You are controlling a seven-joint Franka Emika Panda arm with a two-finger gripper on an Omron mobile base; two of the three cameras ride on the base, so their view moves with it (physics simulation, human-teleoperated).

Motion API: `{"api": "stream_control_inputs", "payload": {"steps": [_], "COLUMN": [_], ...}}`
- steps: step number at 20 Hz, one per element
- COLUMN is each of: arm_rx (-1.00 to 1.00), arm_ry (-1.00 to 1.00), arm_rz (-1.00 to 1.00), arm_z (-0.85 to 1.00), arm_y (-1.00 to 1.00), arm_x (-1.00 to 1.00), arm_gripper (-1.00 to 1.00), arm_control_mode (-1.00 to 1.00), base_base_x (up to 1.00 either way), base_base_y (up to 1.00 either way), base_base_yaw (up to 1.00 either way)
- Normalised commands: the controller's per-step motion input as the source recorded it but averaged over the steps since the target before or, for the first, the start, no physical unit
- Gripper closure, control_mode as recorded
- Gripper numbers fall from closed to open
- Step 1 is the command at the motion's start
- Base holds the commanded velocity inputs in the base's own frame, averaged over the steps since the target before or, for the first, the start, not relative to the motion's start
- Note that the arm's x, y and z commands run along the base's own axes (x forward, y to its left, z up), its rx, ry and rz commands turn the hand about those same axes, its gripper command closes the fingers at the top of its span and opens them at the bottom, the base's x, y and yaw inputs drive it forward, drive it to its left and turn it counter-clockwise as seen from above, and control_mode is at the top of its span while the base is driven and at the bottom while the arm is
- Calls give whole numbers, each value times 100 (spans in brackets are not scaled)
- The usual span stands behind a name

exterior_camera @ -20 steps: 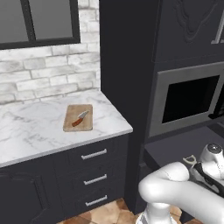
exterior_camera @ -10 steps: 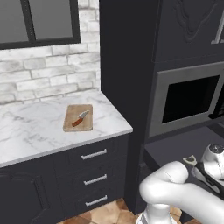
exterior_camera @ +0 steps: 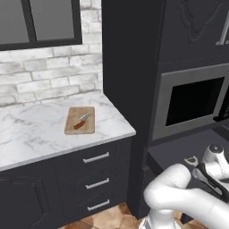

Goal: Open the drawer on the right and place the cutting tools on the cutting board.

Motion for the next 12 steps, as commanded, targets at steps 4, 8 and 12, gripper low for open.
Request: {"api": "stream_control_inputs", "payload": {"steps": [4,8,12], "arm_rx": [-3,-9,-4], "arm_ry": [4,15,9], "arm_rz": [0,0,0], "arm_z": [-32,-91,-95], "arm_y": [0,-7,-11], "arm_x": [-2,-50,-63], "arm_gripper": [100,100,100], "arm_control_mode": [-100,-100,-100], "base_base_x": [0,0,0], "base_base_y": [0,0,0], "base_base_yaw": [0,0,0]}}
